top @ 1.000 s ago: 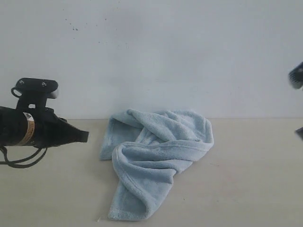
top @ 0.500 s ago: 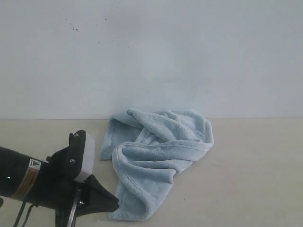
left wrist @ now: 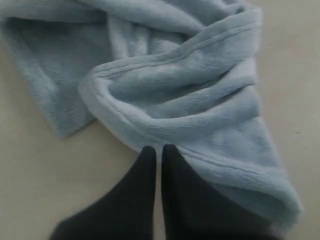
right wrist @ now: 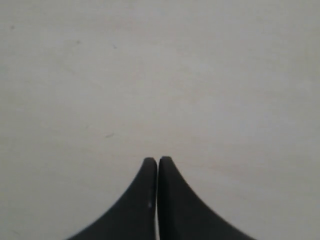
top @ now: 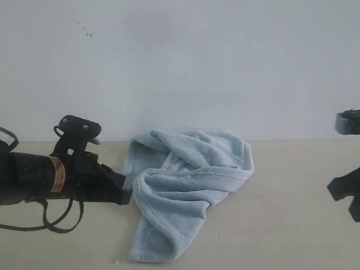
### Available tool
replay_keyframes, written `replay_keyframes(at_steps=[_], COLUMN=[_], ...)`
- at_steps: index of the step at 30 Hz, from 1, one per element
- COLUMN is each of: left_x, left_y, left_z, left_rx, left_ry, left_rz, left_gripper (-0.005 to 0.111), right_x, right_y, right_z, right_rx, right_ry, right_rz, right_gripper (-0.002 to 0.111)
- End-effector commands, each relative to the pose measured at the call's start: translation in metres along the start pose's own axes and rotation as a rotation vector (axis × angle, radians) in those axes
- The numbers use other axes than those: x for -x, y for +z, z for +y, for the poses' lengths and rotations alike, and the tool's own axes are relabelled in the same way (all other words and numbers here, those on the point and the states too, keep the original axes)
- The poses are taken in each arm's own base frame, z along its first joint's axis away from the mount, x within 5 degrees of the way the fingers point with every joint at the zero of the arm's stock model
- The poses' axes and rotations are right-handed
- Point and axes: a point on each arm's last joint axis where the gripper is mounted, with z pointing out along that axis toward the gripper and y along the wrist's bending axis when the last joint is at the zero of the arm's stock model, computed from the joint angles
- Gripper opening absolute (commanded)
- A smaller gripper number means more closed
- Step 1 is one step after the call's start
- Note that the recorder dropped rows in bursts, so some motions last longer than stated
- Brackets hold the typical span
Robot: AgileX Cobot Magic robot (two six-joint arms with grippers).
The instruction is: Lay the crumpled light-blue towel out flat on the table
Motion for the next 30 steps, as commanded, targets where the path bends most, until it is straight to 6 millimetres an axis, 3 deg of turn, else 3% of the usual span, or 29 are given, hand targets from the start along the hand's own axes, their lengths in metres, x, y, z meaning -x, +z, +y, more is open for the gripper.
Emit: replay_keyframes(at_steps=[1, 8, 11, 24, 26, 30], left_x=[0.016, 0.007, 0.001, -0.009, -0.007, 0.0], left_y=[0.024, 0.075, 0.09, 0.134, 0.134, 0.129], left_z=[0.006, 0.011, 0.013, 0.017, 0.015, 0.014], left_rx=[0.005, -0.02, -0.024, -0.062, -0.095, -0.105], left_ry=[0.032, -0.175, -0.349, -0.636, -0.63, -0.62], left_rz=[-0.028, -0.004, -0.015, -0.043, -0.064, -0.082], left_gripper=[0.011, 0.06, 0.07, 0.067, 0.058, 0.024], right_x=[0.007, 0.016, 0.016, 0.017, 0.017, 0.017], right_y=[0.002, 0.001, 0.001, 0.001, 0.001, 0.001], right_z=[0.024, 0.024, 0.024, 0.027, 0.027, 0.027], right_rx=[0.014, -0.006, -0.007, 0.031, 0.031, 0.032], right_ry=[-0.189, -0.19, -0.188, -0.152, -0.152, -0.15], right_rz=[-0.051, -0.143, -0.15, -0.16, -0.16, -0.163], right_gripper=[0.0, 0.0, 0.0, 0.0, 0.0, 0.0])
